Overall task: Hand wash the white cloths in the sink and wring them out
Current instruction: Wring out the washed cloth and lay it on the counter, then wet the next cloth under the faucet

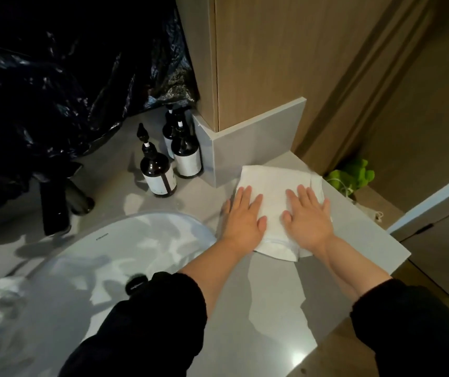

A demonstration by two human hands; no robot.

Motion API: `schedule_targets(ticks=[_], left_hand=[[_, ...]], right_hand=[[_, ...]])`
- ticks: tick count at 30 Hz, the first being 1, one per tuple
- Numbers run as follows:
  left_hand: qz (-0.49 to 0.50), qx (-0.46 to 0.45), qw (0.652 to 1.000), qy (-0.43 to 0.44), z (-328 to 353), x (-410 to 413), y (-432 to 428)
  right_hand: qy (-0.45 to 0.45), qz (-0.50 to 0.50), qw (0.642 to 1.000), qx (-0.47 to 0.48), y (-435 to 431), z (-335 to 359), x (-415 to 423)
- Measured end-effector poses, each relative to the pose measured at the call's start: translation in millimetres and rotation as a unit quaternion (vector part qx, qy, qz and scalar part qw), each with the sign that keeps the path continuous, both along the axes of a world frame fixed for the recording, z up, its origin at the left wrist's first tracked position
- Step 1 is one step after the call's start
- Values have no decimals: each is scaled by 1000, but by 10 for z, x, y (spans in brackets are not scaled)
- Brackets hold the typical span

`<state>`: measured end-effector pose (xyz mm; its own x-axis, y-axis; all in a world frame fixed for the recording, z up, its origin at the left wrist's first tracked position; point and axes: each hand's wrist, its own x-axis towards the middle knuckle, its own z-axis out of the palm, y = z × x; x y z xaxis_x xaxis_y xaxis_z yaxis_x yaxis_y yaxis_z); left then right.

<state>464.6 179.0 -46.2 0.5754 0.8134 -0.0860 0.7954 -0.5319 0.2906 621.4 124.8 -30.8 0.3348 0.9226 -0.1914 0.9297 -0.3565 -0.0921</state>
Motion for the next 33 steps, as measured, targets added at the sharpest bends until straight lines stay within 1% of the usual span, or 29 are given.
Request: schedule_targets(ticks=[2,3,5,8,11,12,14,15,18,19,22,24,25,27,29,30,31,32,33], left_hand=[[8,-3,1000,-28,15,-261,-97],[12,-7,999,-43,30,-436,-149],[20,-6,999,-47,24,-840,-249],[52,-12,998,-31,27,-1505,-385],[107,31,989,-94,112,-2118,-602],[129,43,987,-91,163,-2353,-691],[200,15,980,-12,216,-2815,-878],[250,24,967,32,221,-3068,-959],[361,122,917,119,250,-3691,-1152],[388,125,902,144,244,-3854,-1191],[433,54,884,169,181,-4203,-1182],[434,38,885,166,130,-4285,-1132],[433,38,888,152,125,-4309,-1106],[433,48,895,97,144,-4325,-1071],[421,36,906,11,228,-4202,-1079],[403,14,914,-43,278,-4059,-1095],[374,-11,922,-102,347,-3881,-1115],[346,-47,923,-160,419,-3676,-1143],[324,-99,914,-223,484,-3470,-1162]], right_hand=[[14,-20,999,26,-113,1,-239],[21,-14,999,43,-166,-2,-381],[36,24,997,69,-234,1,-705],[61,91,991,76,-239,35,-1283],[78,161,980,86,-179,46,-1876],[81,186,975,93,-153,62,-2091],[92,217,969,76,-120,114,-2480],[107,230,966,52,-111,140,-2679],[124,266,956,27,-106,160,-3145],[118,279,953,19,-126,157,-3263],[110,313,943,-7,-226,122,-3505],[116,322,939,-9,-277,71,-3585],[125,321,939,-11,-299,34,-3594],[164,308,937,-22,-357,-20,-3563],[248,272,930,-18,-417,-34,-3494],[309,238,921,-18,-443,-43,-3457],[388,186,902,-20,-455,-48,-3420],[479,114,870,-32,-455,-26,-3381],[569,40,820,-50,-442,3,-3327]])
